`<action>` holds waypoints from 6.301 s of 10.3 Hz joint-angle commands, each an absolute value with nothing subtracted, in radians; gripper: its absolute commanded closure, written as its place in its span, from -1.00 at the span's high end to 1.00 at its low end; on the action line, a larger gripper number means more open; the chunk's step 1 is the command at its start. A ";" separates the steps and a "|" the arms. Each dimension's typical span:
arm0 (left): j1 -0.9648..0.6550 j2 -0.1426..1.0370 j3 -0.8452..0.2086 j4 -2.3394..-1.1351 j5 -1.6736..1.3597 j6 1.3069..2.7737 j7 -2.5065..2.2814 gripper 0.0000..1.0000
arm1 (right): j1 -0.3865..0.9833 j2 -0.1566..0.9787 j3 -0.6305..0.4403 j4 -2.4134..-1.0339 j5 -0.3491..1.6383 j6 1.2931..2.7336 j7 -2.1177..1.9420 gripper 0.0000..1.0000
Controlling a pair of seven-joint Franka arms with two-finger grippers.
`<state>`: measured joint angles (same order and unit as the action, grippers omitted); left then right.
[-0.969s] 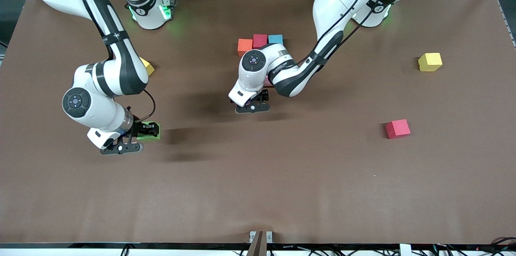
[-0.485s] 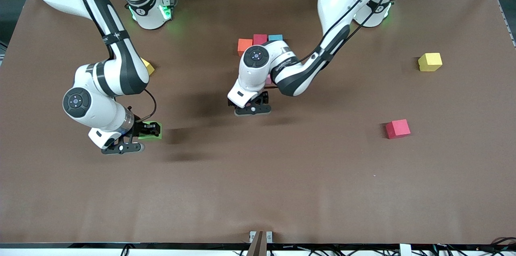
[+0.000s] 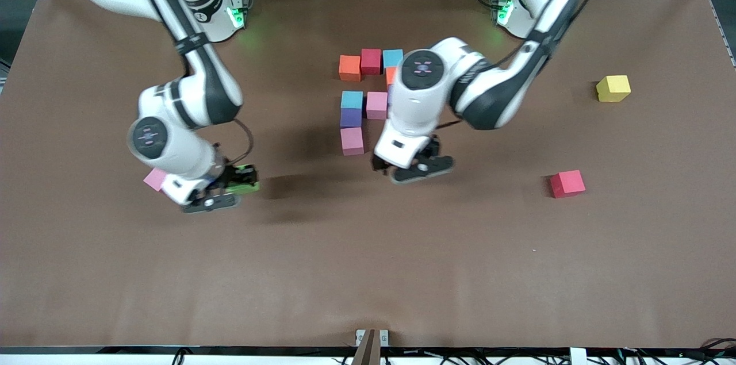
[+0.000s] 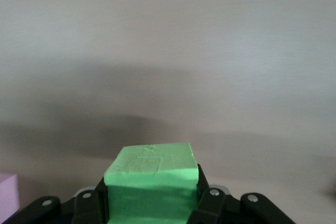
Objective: Form number 2 with 11 blocks
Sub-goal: 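Place green beside pink with the right gripper while the left gripper reaches red, then grasp the red cube with the left gripper while the right gripper withdraws, then carry the red cube with the left gripper to the figure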
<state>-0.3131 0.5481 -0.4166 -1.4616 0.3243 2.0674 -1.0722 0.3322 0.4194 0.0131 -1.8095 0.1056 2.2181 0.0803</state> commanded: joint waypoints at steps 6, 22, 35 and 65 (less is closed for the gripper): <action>0.165 0.308 -0.425 -1.710 0.149 1.996 -0.358 1.00 | 0.561 0.555 0.009 -1.571 0.120 2.220 -0.329 -0.72; 0.380 0.518 -0.382 -1.948 0.287 2.241 -0.257 1.00 | 0.798 0.706 0.098 -1.600 0.029 2.416 -0.694 -1.00; 0.377 0.583 -0.383 -1.908 0.291 2.287 -0.256 0.44 | 0.795 0.706 0.091 -1.651 -0.060 2.433 -0.684 -1.00; -0.100 0.657 -0.627 -1.917 0.179 2.402 -2.420 -0.39 | -0.135 -0.003 0.021 -1.534 0.029 1.577 0.089 1.00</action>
<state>-0.0982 0.6556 -0.6246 -1.9134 0.1923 2.3907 -2.3846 -0.1399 0.0235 0.0124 -1.5214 0.0178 1.6051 -0.0313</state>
